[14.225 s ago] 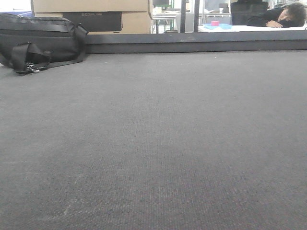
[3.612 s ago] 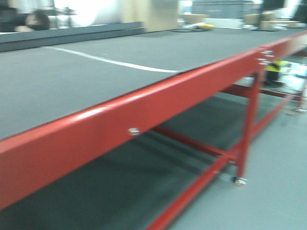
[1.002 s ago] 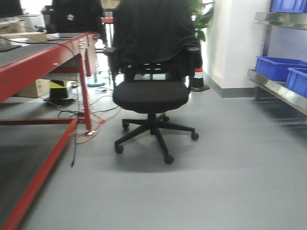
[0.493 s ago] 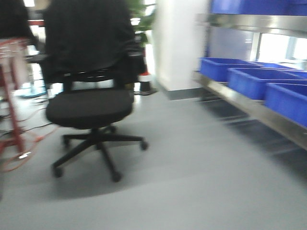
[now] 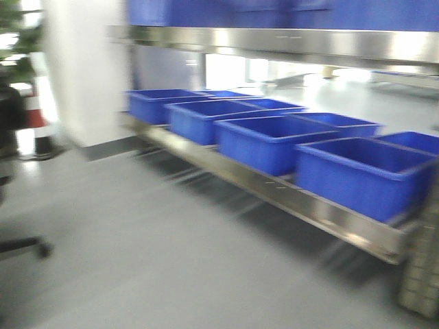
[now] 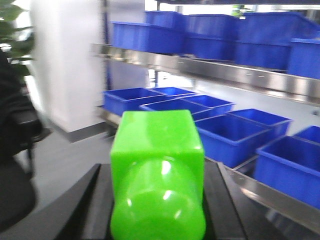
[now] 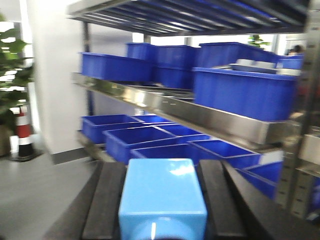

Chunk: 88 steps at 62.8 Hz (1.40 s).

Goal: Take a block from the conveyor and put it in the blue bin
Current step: 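Drive up to the steel shelves of blue bins holding both blocks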

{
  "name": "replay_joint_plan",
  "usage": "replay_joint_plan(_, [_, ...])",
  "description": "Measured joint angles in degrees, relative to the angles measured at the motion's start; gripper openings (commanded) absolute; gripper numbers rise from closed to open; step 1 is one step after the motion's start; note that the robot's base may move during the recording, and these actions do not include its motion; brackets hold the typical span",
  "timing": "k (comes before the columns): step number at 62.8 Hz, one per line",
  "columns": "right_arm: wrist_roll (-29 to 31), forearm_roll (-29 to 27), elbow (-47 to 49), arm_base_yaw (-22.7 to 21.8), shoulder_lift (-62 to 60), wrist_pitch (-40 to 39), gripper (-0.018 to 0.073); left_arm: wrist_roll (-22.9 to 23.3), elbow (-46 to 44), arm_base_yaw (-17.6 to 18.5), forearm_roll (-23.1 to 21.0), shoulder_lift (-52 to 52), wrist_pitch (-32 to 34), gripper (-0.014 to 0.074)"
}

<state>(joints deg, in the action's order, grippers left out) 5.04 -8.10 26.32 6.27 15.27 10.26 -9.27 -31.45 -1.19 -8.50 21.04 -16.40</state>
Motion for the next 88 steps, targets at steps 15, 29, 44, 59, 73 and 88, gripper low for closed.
replay_joint_plan(15, [0.0,0.0,0.0,0.0,0.0,0.0,-0.0162,0.0,0.0,0.0,0.0,0.0,0.0,-0.0111])
replay_joint_plan(29, [0.0,0.0,0.0,0.0,0.0,0.0,-0.0162,0.0,0.0,0.0,0.0,0.0,0.0,-0.0111])
replay_joint_plan(44, [0.11,0.0,0.0,0.0,0.0,0.0,-0.0162,0.0,0.0,0.0,0.0,0.0,0.0,-0.0111])
replay_joint_plan(59, [0.11,0.0,0.0,0.0,0.0,0.0,-0.0162,0.0,0.0,0.0,0.0,0.0,0.0,-0.0111])
replay_joint_plan(73, [0.11,0.0,0.0,0.0,0.0,0.0,-0.0162,0.0,0.0,0.0,0.0,0.0,0.0,-0.0111])
replay_joint_plan(88, [0.11,0.0,0.0,0.0,0.0,0.0,-0.0162,0.0,0.0,0.0,0.0,0.0,0.0,-0.0111])
